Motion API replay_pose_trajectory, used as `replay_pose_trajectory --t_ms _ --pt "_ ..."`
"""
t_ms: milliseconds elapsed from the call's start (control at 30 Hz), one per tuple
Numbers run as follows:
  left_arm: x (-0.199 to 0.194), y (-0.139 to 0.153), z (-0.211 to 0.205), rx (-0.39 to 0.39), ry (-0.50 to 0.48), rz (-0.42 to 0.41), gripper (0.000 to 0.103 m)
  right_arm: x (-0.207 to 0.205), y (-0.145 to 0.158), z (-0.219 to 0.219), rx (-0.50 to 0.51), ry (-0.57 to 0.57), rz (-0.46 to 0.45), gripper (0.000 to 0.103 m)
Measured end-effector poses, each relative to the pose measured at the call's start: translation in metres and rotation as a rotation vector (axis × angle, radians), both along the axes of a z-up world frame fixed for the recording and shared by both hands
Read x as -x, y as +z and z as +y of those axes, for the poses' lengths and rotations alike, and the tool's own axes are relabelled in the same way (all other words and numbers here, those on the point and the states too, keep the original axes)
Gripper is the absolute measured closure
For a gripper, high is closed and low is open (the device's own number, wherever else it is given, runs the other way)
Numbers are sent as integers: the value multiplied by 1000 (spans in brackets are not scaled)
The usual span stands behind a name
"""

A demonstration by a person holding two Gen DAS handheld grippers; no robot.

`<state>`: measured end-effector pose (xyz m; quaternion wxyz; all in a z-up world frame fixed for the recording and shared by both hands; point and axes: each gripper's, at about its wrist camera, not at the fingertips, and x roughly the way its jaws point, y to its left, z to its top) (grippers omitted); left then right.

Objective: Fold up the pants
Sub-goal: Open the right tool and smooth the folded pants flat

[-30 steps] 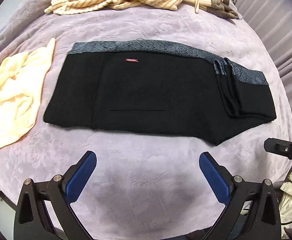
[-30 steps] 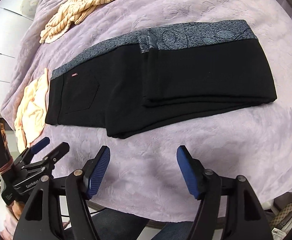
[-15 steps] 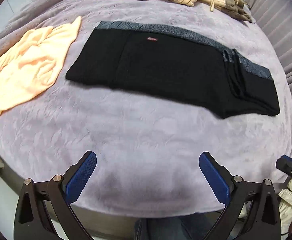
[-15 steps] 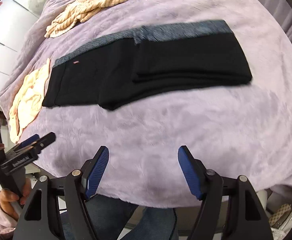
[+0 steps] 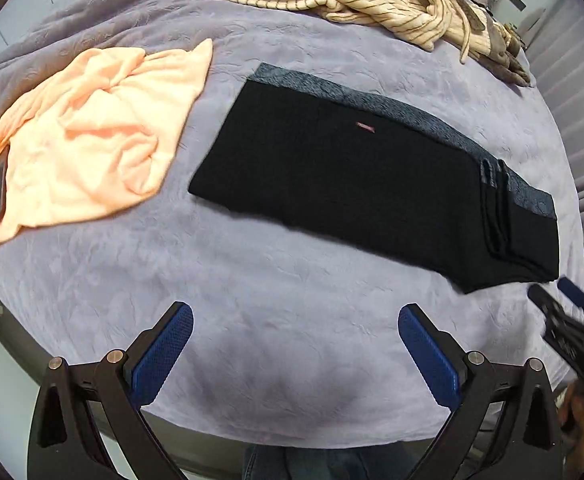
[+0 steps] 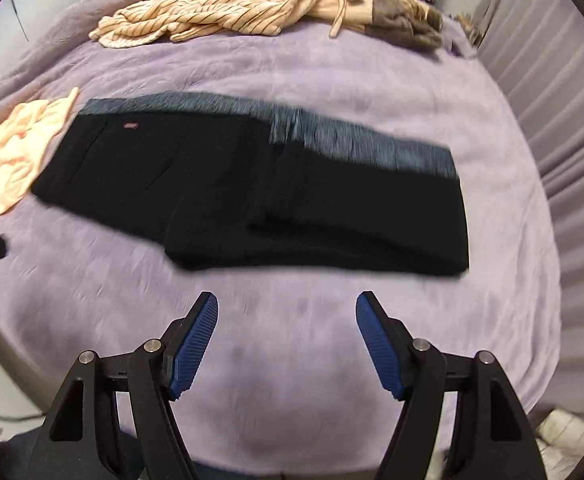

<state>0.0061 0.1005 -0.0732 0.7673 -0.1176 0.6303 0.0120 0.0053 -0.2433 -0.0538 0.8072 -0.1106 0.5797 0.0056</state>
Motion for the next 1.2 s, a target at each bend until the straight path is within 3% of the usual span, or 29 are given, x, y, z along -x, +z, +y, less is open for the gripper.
replay_pose_trajectory --t_ms 167,267,300,333,367,400,467,500,633,767,933,1000,1067,1200 --pt "-14 -4 30 -66 -19 39 0 -55 -41 31 163 67 -15 28" --pt "-19 -11 46 -87 -13 74 0 -75 -75 32 276 81 28 28" --pt "-20 -15 50 -91 -9 87 0 -80 -84 28 269 77 43 30" --pt "-21 -17 52 -91 -5 95 0 -83 -86 23 230 68 45 35" --pt "-22 -19 55 -89 -1 102 0 -85 -85 20 184 60 53 58" --pt "-24 -22 57 -84 3 111 0 -87 -81 20 166 55 63 68" --pt "-27 -24 56 -74 -1 122 0 -88 -69 21 126 58 74 81" --pt "-30 -26 53 -73 -12 125 0 -88 -61 19 103 58 72 83" --pt "-43 -29 37 -72 -59 134 0 -82 -59 15 38 32 103 83" --pt "-53 -25 19 -86 -117 118 0 -71 -69 25 91 53 87 82" --pt "-62 -21 11 -89 -130 95 0 -71 -51 17 -12 -14 87 67" --pt "-63 -20 10 -92 -133 90 0 -68 -40 15 -62 -27 89 53" --pt "-64 -19 8 -90 -134 78 0 -63 -31 18 -85 -27 84 46" --pt "-63 -18 7 -76 -128 67 0 -49 -19 26 -146 -31 96 41"
